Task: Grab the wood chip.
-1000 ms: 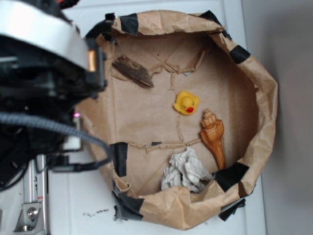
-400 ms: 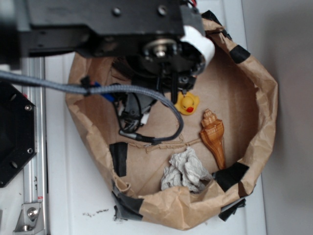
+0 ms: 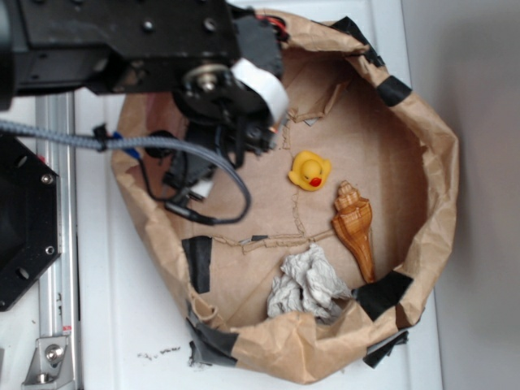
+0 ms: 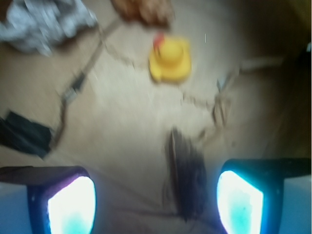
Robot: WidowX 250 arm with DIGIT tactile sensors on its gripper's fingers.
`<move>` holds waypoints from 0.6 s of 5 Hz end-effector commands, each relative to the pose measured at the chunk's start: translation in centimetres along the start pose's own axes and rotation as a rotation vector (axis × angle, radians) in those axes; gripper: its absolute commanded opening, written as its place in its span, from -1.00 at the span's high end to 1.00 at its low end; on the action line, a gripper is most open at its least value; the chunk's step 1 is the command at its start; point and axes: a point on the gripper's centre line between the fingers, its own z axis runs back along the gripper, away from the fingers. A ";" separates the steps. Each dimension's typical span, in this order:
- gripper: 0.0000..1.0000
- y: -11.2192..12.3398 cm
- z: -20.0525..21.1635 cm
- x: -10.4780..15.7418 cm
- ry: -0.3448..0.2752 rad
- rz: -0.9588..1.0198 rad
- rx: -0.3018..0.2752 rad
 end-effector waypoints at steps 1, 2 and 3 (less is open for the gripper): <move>-1.00 3.0 -2.4 -0.2 0.020 0.067 0.040; -1.00 2.6 -5.0 1.1 0.063 0.029 0.051; -1.00 1.9 -7.2 1.4 0.073 0.003 0.040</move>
